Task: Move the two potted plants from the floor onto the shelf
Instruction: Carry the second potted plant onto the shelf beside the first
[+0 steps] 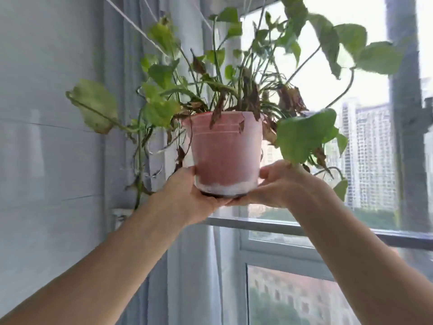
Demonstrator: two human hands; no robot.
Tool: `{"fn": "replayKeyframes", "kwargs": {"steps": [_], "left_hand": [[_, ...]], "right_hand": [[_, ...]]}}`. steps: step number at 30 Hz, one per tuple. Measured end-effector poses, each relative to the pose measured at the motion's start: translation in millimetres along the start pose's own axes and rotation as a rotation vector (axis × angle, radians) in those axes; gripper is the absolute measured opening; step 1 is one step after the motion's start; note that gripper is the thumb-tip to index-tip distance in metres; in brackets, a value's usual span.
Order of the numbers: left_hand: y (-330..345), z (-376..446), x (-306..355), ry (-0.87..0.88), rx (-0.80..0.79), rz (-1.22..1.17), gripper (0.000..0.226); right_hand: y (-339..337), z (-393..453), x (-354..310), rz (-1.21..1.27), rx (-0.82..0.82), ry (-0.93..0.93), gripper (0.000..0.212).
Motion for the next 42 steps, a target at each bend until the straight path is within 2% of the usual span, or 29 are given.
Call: {"fn": "replayKeyframes", "kwargs": {"steps": [5,7,8,9,10,11,12,16,18,19,20,23,24,25,26,28,29,31,33,36,39,42], "left_hand": [[100,-7,-85,-0.199,-0.269,-0.069,0.042],[156,-17,-133,-0.261,-0.34,-0.057,0.043],[169,-17,-146,-0.274,-0.335,-0.054,0.044],[204,-24,-178,-0.324,-0.383,-0.06,0.044],[215,-26,-186,-0.335,-0.409,-0.071,0.045],[227,-25,-199,-0.338,-0.426,-0.068,0.046],[254,-34,-222,-0.373,-0.469,-0.062,0.047],[335,-59,-287,-0.536,-0.631,-0.042,0.05],[371,-68,-316,-0.623,-0.693,-0.068,0.052],[388,-73,-331,-0.675,-0.733,-0.078,0.053],[412,-83,-352,-0.722,-0.762,-0.055,0.052],[453,-96,-391,-0.775,-0.884,-0.001,0.053],[470,-98,-406,-0.799,-0.872,0.024,0.052],[486,-101,-413,-0.827,-0.811,0.052,0.051],[502,-113,-420,-0.82,-0.843,0.108,0.049],[528,-141,-439,-0.887,-1.032,0.081,0.049],[541,-151,-446,-0.943,-1.053,0.04,0.051],[564,-179,-458,-1.104,-1.135,-0.026,0.054],[578,-195,-476,-1.149,-1.201,-0.061,0.054],[599,-226,-508,-1.264,-1.317,0.053,0.055],[613,-256,-527,-1.363,-1.355,0.072,0.053],[628,-299,-543,-1.42,-1.461,0.067,0.053]], "right_hand": [[-86,-104,-66,0.011,0.158,-0.231,0.053],[-135,-159,-107,0.181,0.393,-0.287,0.047],[-144,-168,-121,0.146,0.42,-0.345,0.052],[-168,-208,-137,0.139,0.376,-0.404,0.049],[-185,-215,-140,0.111,0.415,-0.405,0.042],[-193,-231,-141,-0.015,0.412,-0.422,0.042],[-214,-260,-149,-0.041,0.432,-0.463,0.044],[-276,-335,-190,0.133,0.491,-0.537,0.048],[-292,-375,-193,0.045,0.658,-0.667,0.048],[-303,-393,-200,0.124,0.712,-0.728,0.046],[-321,-422,-204,0.32,0.644,-0.717,0.043],[-352,-469,-215,0.31,0.666,-0.817,0.041],[-363,-482,-221,0.19,0.773,-0.898,0.043],[-369,-493,-223,0.18,0.87,-0.921,0.046],[-375,-506,-229,0.2,0.871,-0.962,0.048],[-390,-542,-235,0.344,0.866,-1.007,0.051],[-403,-558,-239,0.388,0.853,-1.032,0.052],[-419,-590,-244,0.339,0.991,-1.142,0.052],[-426,-613,-235,0.405,1.012,-1.208,0.048],[-445,-649,-216,0.323,1.127,-1.318,0.043],[-460,-688,-203,0.371,1.186,-1.324,0.05],[-464,-740,-188,0.368,1.313,-1.353,0.045]]}}
Point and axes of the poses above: each hand's wrist, its own z-axis towards the middle knuckle, its own y-axis out of the palm, x = y × z, the point moved 1 cm from there along z, towards the middle knuckle, and after that the axes turned 12 degrees about x, right-handed, at the moved point
